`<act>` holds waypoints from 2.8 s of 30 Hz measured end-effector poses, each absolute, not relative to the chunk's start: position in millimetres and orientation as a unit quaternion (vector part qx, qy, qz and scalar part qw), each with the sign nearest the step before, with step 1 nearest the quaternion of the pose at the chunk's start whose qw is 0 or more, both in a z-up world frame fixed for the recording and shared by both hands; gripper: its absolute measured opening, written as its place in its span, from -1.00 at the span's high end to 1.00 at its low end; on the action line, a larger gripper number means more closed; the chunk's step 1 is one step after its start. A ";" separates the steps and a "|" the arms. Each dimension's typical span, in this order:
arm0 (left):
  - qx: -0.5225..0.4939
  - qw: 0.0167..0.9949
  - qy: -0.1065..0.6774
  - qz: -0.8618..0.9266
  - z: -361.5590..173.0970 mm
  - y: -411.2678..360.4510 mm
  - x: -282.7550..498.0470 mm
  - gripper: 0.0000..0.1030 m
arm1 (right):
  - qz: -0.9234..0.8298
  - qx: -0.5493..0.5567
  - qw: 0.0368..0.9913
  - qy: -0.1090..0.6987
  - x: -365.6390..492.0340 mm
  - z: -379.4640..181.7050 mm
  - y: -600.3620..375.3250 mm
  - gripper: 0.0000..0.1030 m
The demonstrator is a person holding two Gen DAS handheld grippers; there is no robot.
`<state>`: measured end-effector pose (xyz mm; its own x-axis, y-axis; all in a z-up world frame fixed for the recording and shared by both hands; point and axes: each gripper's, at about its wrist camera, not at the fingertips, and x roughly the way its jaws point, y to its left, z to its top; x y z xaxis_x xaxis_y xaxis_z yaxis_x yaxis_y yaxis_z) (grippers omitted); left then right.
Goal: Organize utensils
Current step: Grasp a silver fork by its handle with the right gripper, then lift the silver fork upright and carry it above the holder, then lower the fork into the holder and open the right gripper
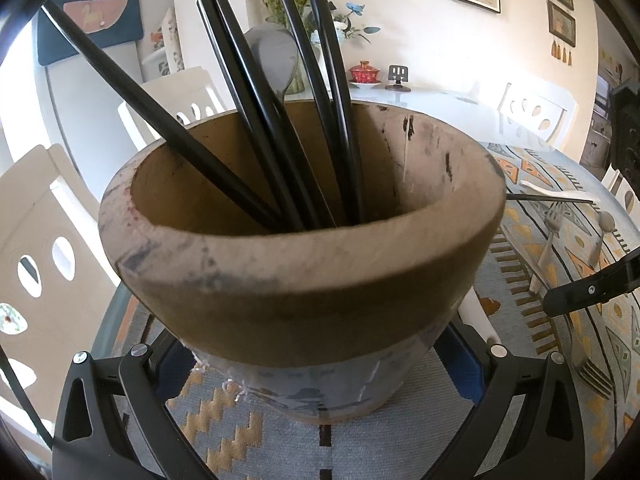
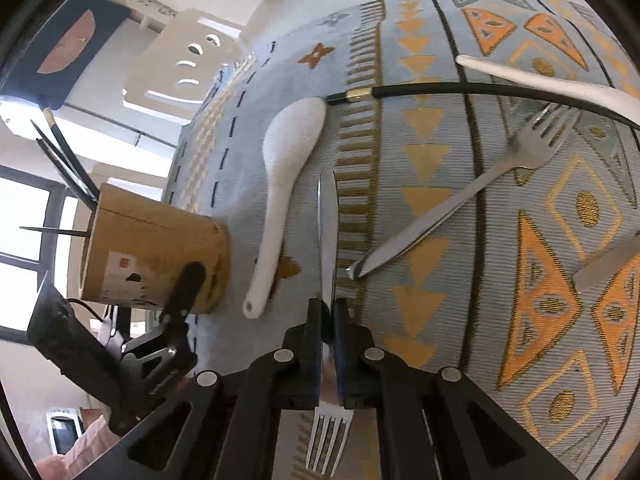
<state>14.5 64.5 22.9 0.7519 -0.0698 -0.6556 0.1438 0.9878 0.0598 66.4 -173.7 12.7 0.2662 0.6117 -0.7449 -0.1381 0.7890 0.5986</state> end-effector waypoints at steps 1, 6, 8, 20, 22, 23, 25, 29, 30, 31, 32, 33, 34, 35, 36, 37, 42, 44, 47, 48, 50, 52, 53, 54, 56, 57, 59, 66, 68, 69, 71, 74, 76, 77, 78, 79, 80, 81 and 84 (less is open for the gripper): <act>0.053 0.934 0.348 -0.057 22.8 64.5 14.5 -0.99 | 0.250 0.214 0.768 0.550 65.9 14.2 -172.3 0.91; 0.054 0.934 0.348 -0.057 22.8 64.4 14.5 -0.99 | 0.275 0.209 0.775 0.530 67.3 24.6 -162.4 0.91; 0.054 0.934 0.348 -0.057 22.8 64.5 14.3 -0.99 | 0.279 0.204 0.778 0.525 67.3 28.1 -160.4 0.91; 0.053 0.934 0.348 -0.057 23.0 64.5 14.0 -0.99 | 0.299 0.205 0.793 0.490 70.1 60.7 -158.2 0.91; 0.053 0.934 0.348 -0.057 23.0 64.4 14.1 -0.99 | 0.304 0.206 0.796 0.482 71.5 69.5 -156.4 0.91; 0.053 0.934 0.348 -0.057 23.1 64.4 14.1 -0.99 | 0.308 0.206 0.799 0.474 72.4 77.2 -154.9 0.90; 0.053 0.934 0.348 -0.057 23.1 64.5 14.2 -0.99 | 0.316 0.205 0.804 0.459 73.1 89.2 -151.8 0.90; 0.052 0.934 0.349 -0.057 22.5 65.0 13.5 -0.99 | 0.338 0.205 0.813 0.427 74.7 117.1 -143.1 0.90; 0.051 0.934 0.349 -0.057 22.1 65.4 13.0 -0.99 | 0.342 0.207 0.814 0.421 75.3 122.6 -140.8 0.90; 0.050 0.934 0.350 -0.057 21.6 65.8 12.5 -0.99 | 0.347 0.207 0.817 0.412 75.2 130.0 -137.6 0.90; 0.050 0.933 0.351 -0.057 21.2 66.3 12.2 -0.99 | 0.351 0.206 0.819 0.404 75.0 135.7 -135.1 0.90; 0.049 0.933 0.351 -0.057 21.4 67.1 12.0 -0.99 | 0.356 0.206 0.823 0.392 74.6 142.8 -132.4 0.90; 0.048 0.933 0.351 -0.057 21.7 68.1 11.8 -0.99 | 0.361 0.207 0.825 0.382 73.7 148.3 -130.2 0.90; 0.048 0.933 0.351 -0.058 21.6 68.1 11.3 -0.99 | 0.366 0.208 0.828 0.370 73.1 153.9 -128.0 0.90; 0.047 0.933 0.351 -0.058 21.5 67.8 11.7 -0.99 | 0.371 0.210 0.831 0.356 72.7 160.4 -125.8 0.90; 0.047 0.933 0.351 -0.058 21.6 67.5 12.2 -0.99 | 0.376 0.212 0.833 0.346 72.4 165.1 -123.9 0.91; 0.046 0.935 0.347 -0.059 22.1 68.3 11.4 -0.99 | 0.391 0.207 0.846 0.299 74.8 188.8 -109.7 0.90; 0.045 0.935 0.345 -0.061 22.2 69.1 9.9 -0.99 | 0.396 0.198 0.851 0.282 76.8 196.0 -101.7 0.90; 0.045 0.936 0.344 -0.062 21.8 70.1 5.0 -0.99 | 0.404 0.201 0.852 0.266 80.7 202.7 -93.0 0.90; 0.043 0.936 0.344 -0.063 21.5 70.7 3.9 -0.99 | 0.408 0.200 0.852 0.261 82.8 204.1 -88.2 0.90; 0.041 0.935 0.346 -0.063 21.6 72.6 6.6 -0.99 | 0.411 0.195 0.854 0.253 84.3 205.2 -81.2 0.91; 0.039 0.935 0.347 -0.064 21.8 75.5 7.2 -0.99 | 0.419 0.187 0.854 0.247 85.2 204.2 -72.7 0.90; 0.037 0.935 0.348 -0.064 23.3 78.3 9.8 -0.99 | 0.421 0.182 0.854 0.246 85.6 203.3 -69.4 0.90; 0.035 0.935 0.348 -0.065 23.2 79.4 9.5 -0.99 | 0.424 0.174 0.854 0.245 85.1 202.4 -64.9 0.90; 0.035 0.934 0.348 -0.065 23.0 81.0 9.3 -0.99 | 0.427 0.167 0.856 0.241 84.2 198.8 -59.7 0.90; 0.035 0.935 0.348 -0.065 23.1 81.2 9.5 -0.99 | 0.428 0.166 0.855 0.241 85.1 196.0 -57.8 0.90; 0.034 0.935 0.347 -0.065 23.0 81.2 10.8 -0.99 | 0.429 0.166 0.854 0.242 86.6 191.8 -54.4 0.90; 0.037 0.933 0.352 -0.065 22.1 81.8 10.1 -0.99 | 0.439 0.166 0.848 0.244 88.6 181.1 -48.8 0.90; 0.038 0.932 0.353 -0.065 21.8 79.5 10.6 -0.99 | 0.436 0.163 0.850 0.245 89.5 180.2 -50.2 0.90; 0.039 0.933 0.353 -0.065 21.9 79.0 10.6 -0.99 | 0.435 0.166 0.850 0.247 90.3 179.5 -51.6 0.90; 0.040 0.933 0.352 -0.065 22.1 77.0 12.4 -0.99 | 0.430 0.172 0.851 0.246 90.8 179.0 -56.0 0.90; 0.043 0.932 0.353 -0.066 21.5 74.9 13.1 -0.99 | 0.421 0.186 0.853 0.248 93.8 178.3 -66.0 0.90; 0.045 0.932 0.353 -0.066 21.3 73.4 13.4 -0.99 | 0.417 0.194 0.852 0.250 95.7 178.1 -71.6 0.90; 0.045 0.932 0.353 -0.066 20.8 73.1 13.4 -0.99 | 0.413 0.196 0.853 0.251 96.6 178.0 -74.6 0.90; 0.045 0.932 0.353 -0.066 20.6 72.5 13.7 -0.99 | 0.408 0.197 0.855 0.252 96.8 177.9 -77.6 0.89; 0.045 0.932 0.354 -0.065 20.3 72.0 13.6 -0.99 | 0.405 0.199 0.856 0.253 96.7 178.4 -80.1 0.89; 0.045 0.932 0.353 -0.065 20.5 72.0 13.4 -0.99 | 0.402 0.202 0.856 0.255 97.4 177.8 -83.3 0.88; 0.045 0.932 0.354 -0.065 20.3 71.8 13.5 -0.99 | 0.402 0.205 0.855 0.257 97.7 177.7 -85.3 0.87; 0.045 0.932 0.354 -0.064 20.7 70.8 13.5 -0.99 | 0.398 0.209 0.853 0.265 98.9 177.1 -90.3 0.86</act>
